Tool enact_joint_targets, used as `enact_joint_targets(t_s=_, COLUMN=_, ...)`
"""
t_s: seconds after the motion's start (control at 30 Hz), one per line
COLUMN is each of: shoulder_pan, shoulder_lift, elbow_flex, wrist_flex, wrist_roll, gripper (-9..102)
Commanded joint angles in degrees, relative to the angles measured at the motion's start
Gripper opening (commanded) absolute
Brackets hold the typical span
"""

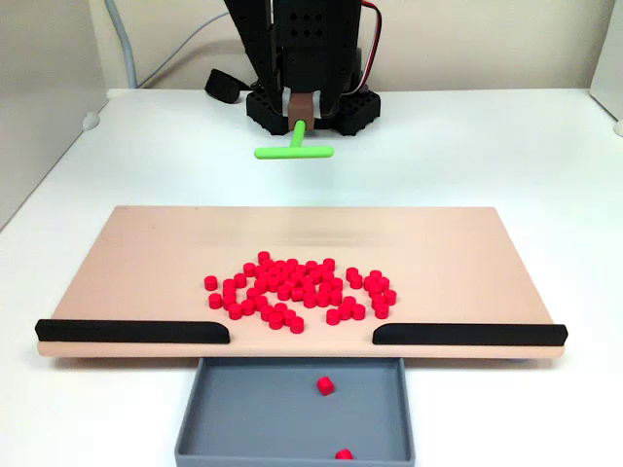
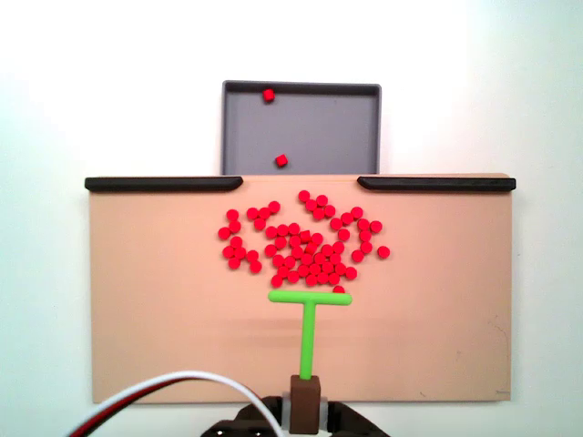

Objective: Push granules from left to the grey container

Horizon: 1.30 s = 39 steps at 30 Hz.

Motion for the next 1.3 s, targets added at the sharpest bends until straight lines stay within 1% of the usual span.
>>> enact_joint_targets(t_s=0.0, shoulder_pan=0.44, shoulder_lift=0.35, elbow_flex=-0.44, wrist_flex=-0.18, wrist_roll=-0.7, gripper=0)
enact_joint_targets(t_s=0.53, shoulder_pan=1.41, shoulder_lift=0.44, elbow_flex=-0.44, wrist_flex=-0.09, wrist_roll=-1.93, gripper=0)
enact_joint_targets(t_s=0.87, shoulder_pan=0.44, shoulder_lift=-0.18, elbow_flex=-1.23, wrist_flex=-0.18, wrist_roll=2.46, gripper=0)
enact_joint_targets(t_s=1.27, shoulder_pan=-6.06, shoulder_lift=1.93, elbow_flex=-1.32, wrist_flex=-0.18, wrist_roll=13.62, gripper=0)
